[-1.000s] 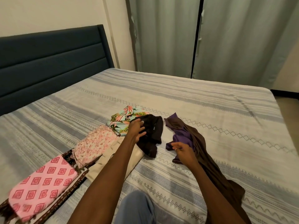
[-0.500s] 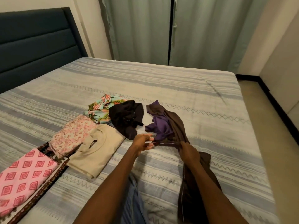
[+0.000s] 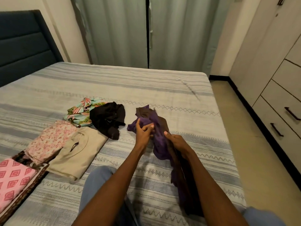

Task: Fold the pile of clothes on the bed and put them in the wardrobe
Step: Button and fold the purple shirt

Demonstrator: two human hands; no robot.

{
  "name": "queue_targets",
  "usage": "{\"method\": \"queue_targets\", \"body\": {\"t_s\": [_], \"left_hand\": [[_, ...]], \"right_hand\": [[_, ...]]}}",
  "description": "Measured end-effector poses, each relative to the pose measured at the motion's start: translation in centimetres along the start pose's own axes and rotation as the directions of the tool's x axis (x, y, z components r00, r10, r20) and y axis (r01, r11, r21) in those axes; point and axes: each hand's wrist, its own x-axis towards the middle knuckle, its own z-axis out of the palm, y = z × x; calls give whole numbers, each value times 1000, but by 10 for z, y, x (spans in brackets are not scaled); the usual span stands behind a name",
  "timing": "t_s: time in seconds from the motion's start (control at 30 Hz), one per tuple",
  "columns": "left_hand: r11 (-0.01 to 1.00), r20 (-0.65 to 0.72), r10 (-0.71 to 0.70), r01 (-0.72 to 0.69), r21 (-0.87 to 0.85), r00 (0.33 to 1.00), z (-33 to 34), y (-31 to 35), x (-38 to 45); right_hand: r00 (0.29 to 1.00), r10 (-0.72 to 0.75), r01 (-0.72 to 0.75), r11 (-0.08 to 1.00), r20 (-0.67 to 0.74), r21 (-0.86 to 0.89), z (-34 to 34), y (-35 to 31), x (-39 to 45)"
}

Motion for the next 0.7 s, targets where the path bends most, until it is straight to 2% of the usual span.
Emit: {"method": "queue_targets", "body": {"t_s": [0.07, 0.17, 0.27, 0.33, 0.4, 0.47, 0.53, 0.63, 0.67, 0.7], "left_hand": [[999, 37, -45, 45, 5, 998, 9, 11, -4], [980, 145, -51, 21, 200, 988, 15, 15, -11], [926, 110, -13, -30, 377, 994, 15, 9, -21], [886, 66, -22, -11, 463, 998, 16, 5, -31], [872, 43, -59, 30, 489, 997, 16, -1, -35], [871, 23, -99, 75, 485, 995, 15, -2, -36], [873, 25, -124, 97, 478, 992, 16, 0, -36], [837, 23, -123, 92, 540, 992, 16, 0, -37], [802, 13, -104, 76, 593, 994, 16, 1, -38], [759, 20, -68, 39, 650, 998, 16, -1, -38]], "right_hand": [[999, -8, 12, 996, 34, -92, -2, -3, -3], [995, 11, 8, 981, 95, -196, -2, -7, -7], [990, 50, -36, 994, 135, -107, 1, -9, -15], [988, 48, -34, 995, 149, -95, 2, -10, -21], [984, -16, 57, 971, 176, -231, 1, -9, -15], [971, -63, 162, 882, 231, -442, -2, -2, -8], [967, -74, 204, 797, 243, -569, -6, 2, -6], [979, -202, 173, 717, 37, -675, -8, -6, -15], [962, -272, 172, 670, -24, -722, -9, -6, -13], [943, -331, 189, 591, -22, -784, -9, -6, -10]]}}
